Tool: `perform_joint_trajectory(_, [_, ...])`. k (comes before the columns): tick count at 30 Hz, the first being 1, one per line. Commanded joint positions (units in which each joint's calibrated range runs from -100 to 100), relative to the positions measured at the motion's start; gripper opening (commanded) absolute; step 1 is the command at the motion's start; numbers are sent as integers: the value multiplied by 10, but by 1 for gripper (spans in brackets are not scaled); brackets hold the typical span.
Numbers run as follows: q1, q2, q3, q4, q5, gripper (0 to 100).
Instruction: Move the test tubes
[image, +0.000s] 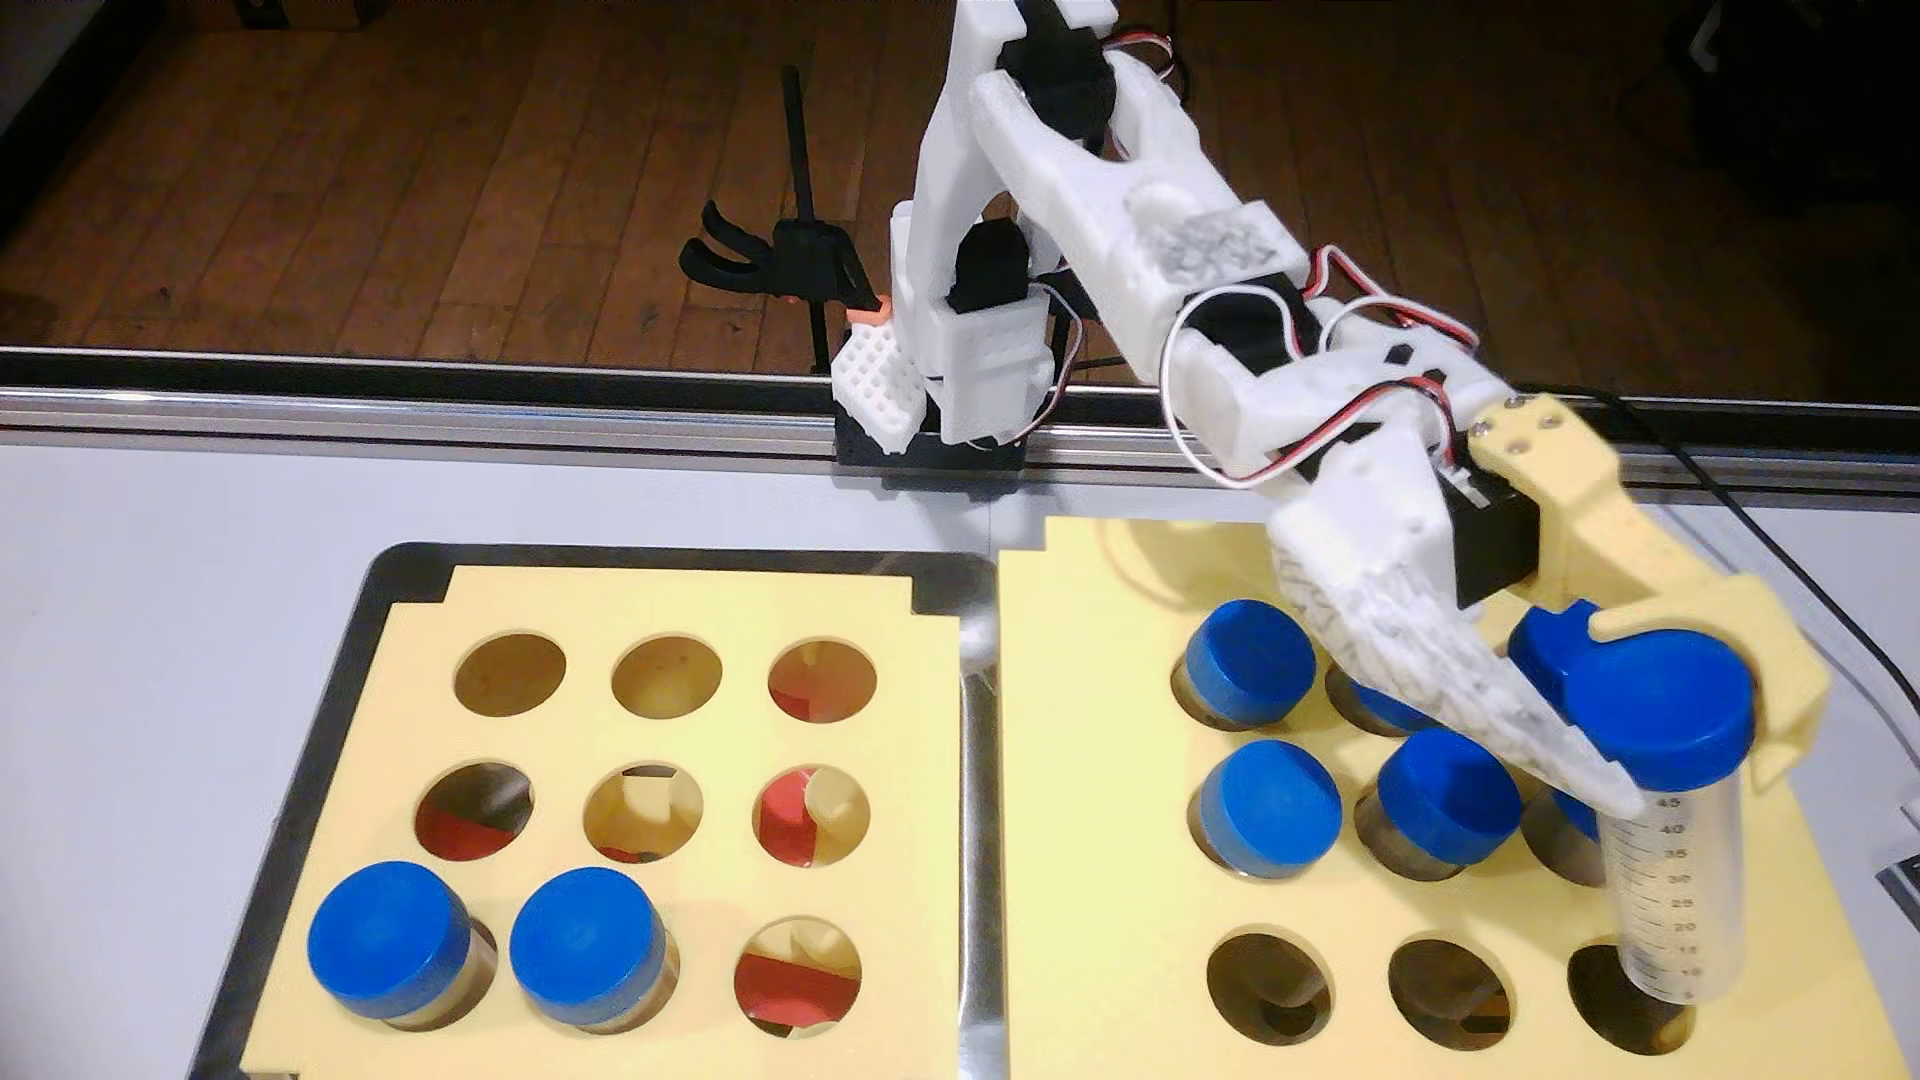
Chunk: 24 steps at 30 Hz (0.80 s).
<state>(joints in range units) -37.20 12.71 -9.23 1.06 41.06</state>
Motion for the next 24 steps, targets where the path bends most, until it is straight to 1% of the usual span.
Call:
perform_joint_trajectory(1, [3,5,-23,-8,31,6])
perform_joint_trajectory(3, [4,13,-19,-6,50,6])
perform_joint_trajectory(7, [0,30,-14,1,55,6])
perform_joint_trajectory(8, [-9,44,-24,42,53,6])
perform_joint_trajectory(12, [-19,72,-61,125,53,6])
perform_joint_trajectory(13, [-19,80,-76,144,51,11])
perform_joint_trajectory(16, [-14,83,-86,145,51,23])
perform_joint_trajectory(17, [-11,83,-87,145,51,29])
perform_joint_trajectory(18, [-8,83,-87,145,50,32])
perform_joint_trajectory(21, [4,82,-88,144,50,36])
perform_joint_trajectory(24, [37,78,-97,138,52,36])
